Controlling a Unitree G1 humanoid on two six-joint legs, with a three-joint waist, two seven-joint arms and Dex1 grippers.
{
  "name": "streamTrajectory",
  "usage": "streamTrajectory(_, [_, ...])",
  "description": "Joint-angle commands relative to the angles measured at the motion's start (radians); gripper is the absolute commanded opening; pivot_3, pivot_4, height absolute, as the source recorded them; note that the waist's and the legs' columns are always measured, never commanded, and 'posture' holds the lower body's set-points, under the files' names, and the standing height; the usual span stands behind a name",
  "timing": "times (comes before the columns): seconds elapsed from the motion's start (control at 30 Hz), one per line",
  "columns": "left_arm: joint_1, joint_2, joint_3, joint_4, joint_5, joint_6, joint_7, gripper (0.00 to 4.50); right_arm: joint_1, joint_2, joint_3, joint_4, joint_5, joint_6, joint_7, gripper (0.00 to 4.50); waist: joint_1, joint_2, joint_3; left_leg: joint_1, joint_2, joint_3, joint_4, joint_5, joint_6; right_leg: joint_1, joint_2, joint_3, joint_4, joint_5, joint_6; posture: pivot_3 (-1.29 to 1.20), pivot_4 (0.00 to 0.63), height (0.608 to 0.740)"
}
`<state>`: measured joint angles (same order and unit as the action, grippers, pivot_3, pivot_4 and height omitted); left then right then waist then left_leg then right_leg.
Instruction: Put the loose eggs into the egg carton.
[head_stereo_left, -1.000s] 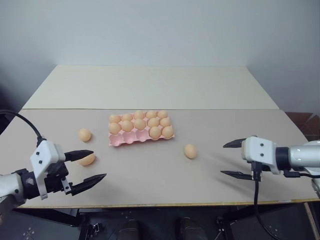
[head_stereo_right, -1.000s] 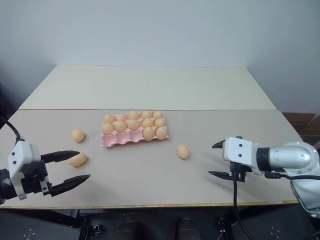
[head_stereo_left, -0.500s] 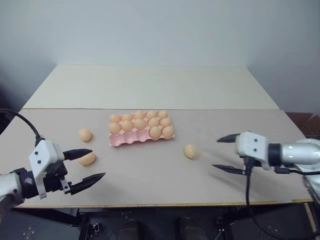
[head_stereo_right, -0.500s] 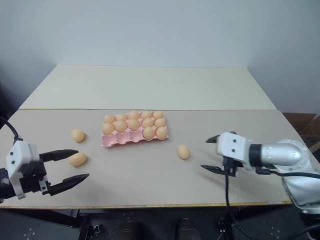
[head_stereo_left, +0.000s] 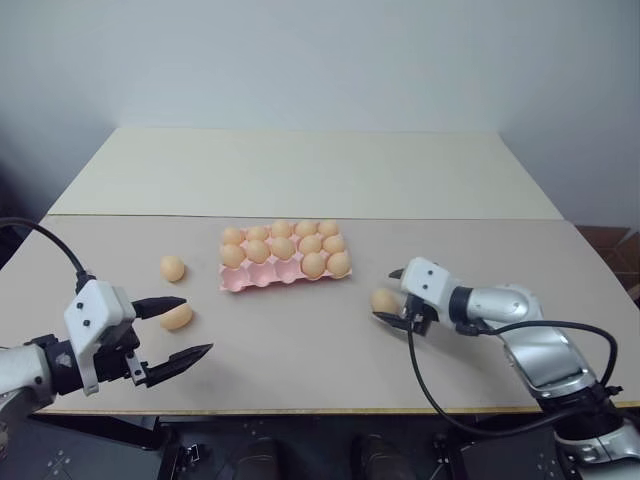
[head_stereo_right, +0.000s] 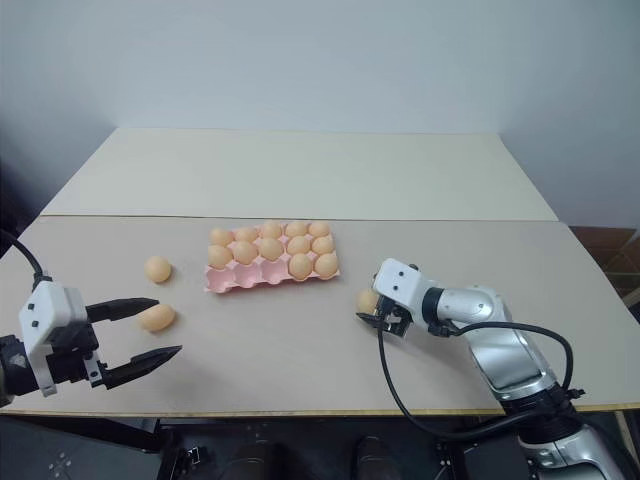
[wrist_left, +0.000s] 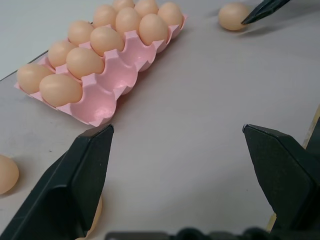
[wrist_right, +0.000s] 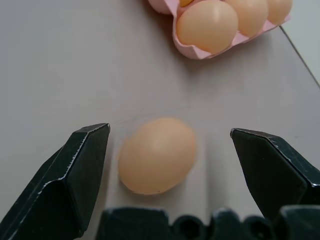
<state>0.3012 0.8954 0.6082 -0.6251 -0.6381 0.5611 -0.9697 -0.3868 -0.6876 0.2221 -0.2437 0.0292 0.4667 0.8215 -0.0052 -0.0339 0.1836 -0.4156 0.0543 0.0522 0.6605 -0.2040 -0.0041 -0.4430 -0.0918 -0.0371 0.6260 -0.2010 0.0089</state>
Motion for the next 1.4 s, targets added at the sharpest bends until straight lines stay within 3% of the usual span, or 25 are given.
streamTrajectory(0.03, [0.003, -0.002, 0.007, -0.028, 0.003, -0.021, 0.003, 4.50, -0.014, 0.022, -0.009, 0.013, -0.013, -0.005, -0.028, 4.48, 0.000, 0.000, 0.000, 0.000, 0.000, 0.000, 0.000, 0.000, 0.000, 0.000, 0.000, 0.000, 0.000, 0.000, 0.000, 0.00, 0.150, 0.740])
streamTrajectory(0.2, [-0.010, -0.001, -0.009, -0.017, 0.011, -0.028, 0.003, 4.50, -0.021, 0.043, 0.007, 0.055, -0.017, -0.008, -0.017, 4.31, -0.001, 0.000, 0.000, 0.001, 0.000, 0.000, 0.000, 0.000, 0.000, 0.000, 0.000, 0.000, 0.001, 0.000, 0.000, 0.00, 0.150, 0.740])
streamTrajectory(0.27, [-0.014, -0.001, -0.013, -0.014, 0.014, -0.030, 0.003, 4.50, -0.016, 0.046, 0.012, 0.070, -0.019, -0.015, -0.008, 3.93, 0.000, 0.000, 0.000, 0.000, 0.000, 0.000, 0.000, 0.000, 0.000, 0.000, 0.000, 0.000, 0.000, 0.000, 0.000, 0.00, 0.150, 0.740])
streamTrajectory(0.43, [-0.006, -0.005, -0.012, -0.015, 0.019, -0.039, 0.003, 4.50, -0.005, 0.056, 0.012, 0.063, -0.034, -0.016, -0.035, 2.30, -0.001, 0.000, 0.000, 0.000, 0.000, 0.000, 0.000, 0.000, 0.000, 0.000, 0.000, 0.000, 0.000, 0.000, 0.000, 0.00, 0.150, 0.740])
streamTrajectory(0.5, [-0.004, -0.005, -0.012, -0.015, 0.020, -0.039, 0.004, 4.50, -0.002, 0.059, 0.011, 0.061, -0.039, -0.017, -0.043, 2.03, -0.001, 0.000, 0.000, 0.001, 0.000, 0.000, 0.000, 0.000, 0.000, 0.000, 0.000, 0.000, 0.000, 0.000, 0.000, 0.00, 0.150, 0.740])
streamTrajectory(0.8, [-0.005, -0.006, -0.008, -0.009, 0.023, -0.042, 0.006, 4.50, -0.088, 0.066, -0.012, -0.003, -0.050, -0.036, -0.051, 2.03, -0.006, 0.000, 0.000, 0.000, 0.000, 0.000, 0.000, 0.000, 0.000, 0.000, 0.000, 0.000, 0.000, 0.000, 0.000, 0.00, 0.150, 0.740])
streamTrajectory(1.03, [-0.004, -0.018, -0.018, -0.007, 0.038, -0.052, 0.011, 4.50, -0.286, 0.224, 0.071, 0.074, -0.061, -0.075, -0.072, 2.03, -0.010, 0.000, 0.000, 0.001, 0.005, 0.000, 0.000, 0.000, 0.000, 0.000, 0.005, -0.001, 0.002, 0.000, -0.001, 0.00, 0.150, 0.740])
streamTrajectory(1.4, [0.058, -0.042, 0.038, -0.053, 0.039, -0.048, 0.026, 4.50, -0.418, 0.436, 0.202, 0.338, -0.154, -0.257, -0.116, 2.03, -0.010, 0.000, 0.000, 0.000, 0.010, 0.001, 0.000, 0.000, 0.000, -0.002, 0.009, -0.001, 0.002, 0.002, -0.002, 0.00, 0.150, 0.740])
